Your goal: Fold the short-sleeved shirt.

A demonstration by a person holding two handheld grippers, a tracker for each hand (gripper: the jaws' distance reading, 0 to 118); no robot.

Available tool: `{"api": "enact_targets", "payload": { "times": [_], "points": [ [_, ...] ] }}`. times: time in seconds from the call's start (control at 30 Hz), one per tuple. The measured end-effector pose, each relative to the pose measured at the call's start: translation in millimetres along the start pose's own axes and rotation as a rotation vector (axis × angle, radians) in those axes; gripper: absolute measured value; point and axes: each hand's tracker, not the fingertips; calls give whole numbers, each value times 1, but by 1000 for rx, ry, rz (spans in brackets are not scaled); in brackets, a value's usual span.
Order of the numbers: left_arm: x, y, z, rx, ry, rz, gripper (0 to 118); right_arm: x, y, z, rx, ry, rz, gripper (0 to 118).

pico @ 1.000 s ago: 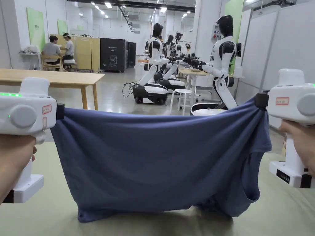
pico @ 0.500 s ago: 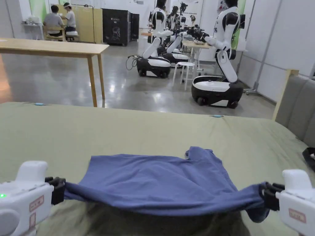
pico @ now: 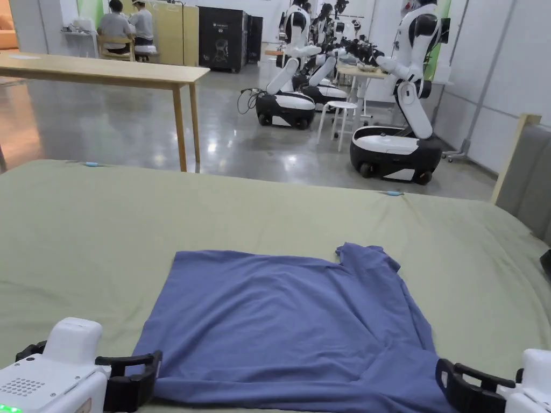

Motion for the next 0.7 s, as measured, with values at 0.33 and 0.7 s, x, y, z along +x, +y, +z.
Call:
{"api": "enact_targets", "payload": {
  "times": [0.33,0.7],
  "points": [
    [-1,-68,3,-154,57,-94,0,-43,-25,19,26,31,32,1],
    [-41,-83,-41,-219,121,13,117,-46,-47,-2,-86,17,31,1]
  ]
}}
